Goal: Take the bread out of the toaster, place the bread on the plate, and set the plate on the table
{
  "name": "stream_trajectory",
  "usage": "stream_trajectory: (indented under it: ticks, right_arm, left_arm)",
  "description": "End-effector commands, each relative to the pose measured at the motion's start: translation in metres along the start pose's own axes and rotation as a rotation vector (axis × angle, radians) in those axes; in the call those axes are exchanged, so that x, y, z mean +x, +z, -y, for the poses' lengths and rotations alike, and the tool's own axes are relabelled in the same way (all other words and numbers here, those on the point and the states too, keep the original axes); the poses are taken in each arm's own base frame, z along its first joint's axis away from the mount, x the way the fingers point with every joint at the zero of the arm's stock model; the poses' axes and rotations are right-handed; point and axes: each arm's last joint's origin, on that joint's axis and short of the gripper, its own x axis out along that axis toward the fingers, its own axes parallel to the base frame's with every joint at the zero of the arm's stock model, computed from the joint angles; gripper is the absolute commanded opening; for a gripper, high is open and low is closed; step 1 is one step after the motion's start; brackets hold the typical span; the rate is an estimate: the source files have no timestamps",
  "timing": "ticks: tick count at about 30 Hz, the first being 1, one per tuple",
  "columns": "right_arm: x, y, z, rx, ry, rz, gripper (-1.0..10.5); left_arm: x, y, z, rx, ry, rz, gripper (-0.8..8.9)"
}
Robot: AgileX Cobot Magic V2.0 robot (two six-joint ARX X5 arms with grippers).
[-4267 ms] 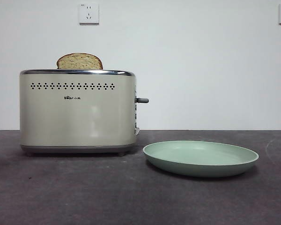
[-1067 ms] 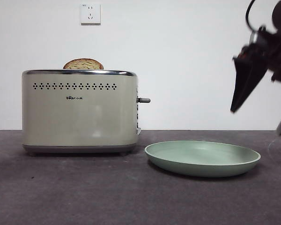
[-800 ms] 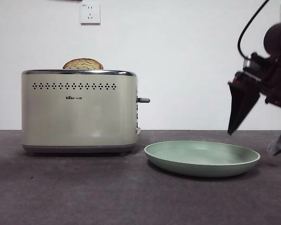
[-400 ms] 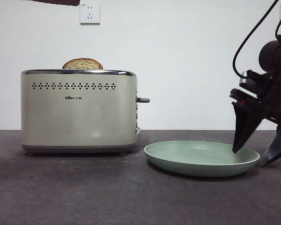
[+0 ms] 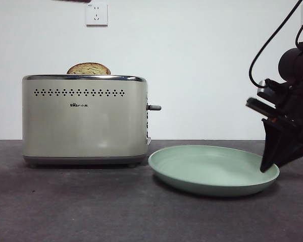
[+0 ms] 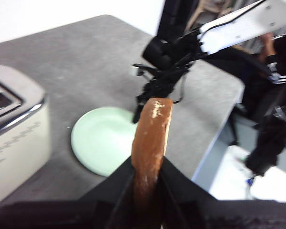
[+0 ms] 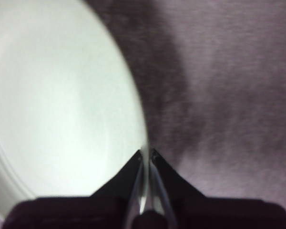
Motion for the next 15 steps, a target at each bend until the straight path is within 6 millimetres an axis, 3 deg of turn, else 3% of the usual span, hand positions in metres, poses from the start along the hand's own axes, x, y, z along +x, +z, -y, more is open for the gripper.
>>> stream_trajectory:
  ticks: [1, 10, 15]
  right_arm:
    - [-0.013, 0.000, -0.011, -0.035, 0.049, 0.030, -0.2]
    - [-0.081, -0.019, -0.074, -0.198, 0.097, 0.192, -0.2]
    - [-0.107, -0.041, -0.108, -0.263, 0.154, 0.227, -0.2]
  left_arm:
    - [0.008, 0.005, -0.004, -0.054, -0.034, 0.011, -0.06]
    - [0.055, 0.018, -0.026, -0.209, -0.180, -0.019, -0.07]
    - [0.106, 0.024, -0.042, -0.275, -0.251, -0.050, -0.07]
